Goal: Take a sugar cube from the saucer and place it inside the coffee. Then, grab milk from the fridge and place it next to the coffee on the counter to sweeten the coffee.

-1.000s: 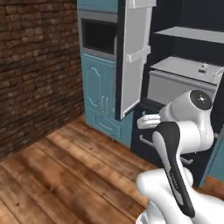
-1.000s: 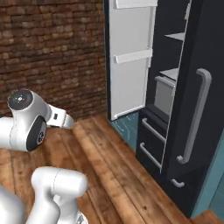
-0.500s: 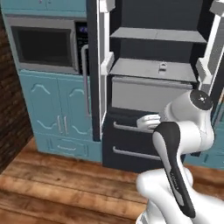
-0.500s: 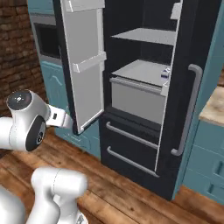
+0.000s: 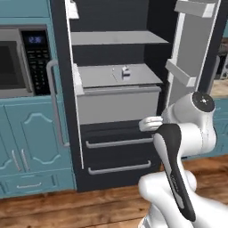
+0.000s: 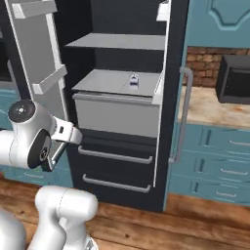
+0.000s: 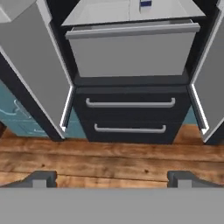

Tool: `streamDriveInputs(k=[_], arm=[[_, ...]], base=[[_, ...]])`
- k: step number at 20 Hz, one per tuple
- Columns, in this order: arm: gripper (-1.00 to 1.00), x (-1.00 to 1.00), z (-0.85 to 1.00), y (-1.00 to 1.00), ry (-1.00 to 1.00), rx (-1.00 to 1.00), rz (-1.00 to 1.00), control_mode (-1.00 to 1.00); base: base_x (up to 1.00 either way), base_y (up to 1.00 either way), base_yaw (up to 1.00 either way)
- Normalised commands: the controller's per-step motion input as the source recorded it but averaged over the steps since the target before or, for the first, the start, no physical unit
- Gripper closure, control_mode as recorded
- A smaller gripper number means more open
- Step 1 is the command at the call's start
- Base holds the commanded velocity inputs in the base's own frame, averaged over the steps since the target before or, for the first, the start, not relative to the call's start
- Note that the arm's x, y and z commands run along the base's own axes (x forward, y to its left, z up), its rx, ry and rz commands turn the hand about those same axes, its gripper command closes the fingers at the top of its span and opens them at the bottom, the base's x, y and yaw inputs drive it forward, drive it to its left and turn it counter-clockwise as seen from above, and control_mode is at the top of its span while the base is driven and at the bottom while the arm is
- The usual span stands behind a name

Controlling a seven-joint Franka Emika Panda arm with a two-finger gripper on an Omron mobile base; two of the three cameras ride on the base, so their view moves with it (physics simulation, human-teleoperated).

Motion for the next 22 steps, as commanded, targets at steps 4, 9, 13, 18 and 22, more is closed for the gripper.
streamDriveInputs(k=[4,9,13,18,22], arm=[[-1.00,0.00,0.00,0.00,0.00,0.00,0.00,1.00],[-1.00,0.00,0.00,0.00,0.00,0.00,0.00,1.00],[-1.00,0.00,0.00,0.00,0.00,0.00,0.00,1.00],[-1.00,0.00,0.00,0.00,0.00,0.00,0.00,1.00],[-1.00,0.00,0.00,0.00,0.00,0.00,0.00,1.00]], base=[[0.64,0.37,-0.30],[0.70,0.09,-0.14],[0.70,0.00,-0.13],[0.58,0.03,-0.11],[0.68,0.01,-0.10]])
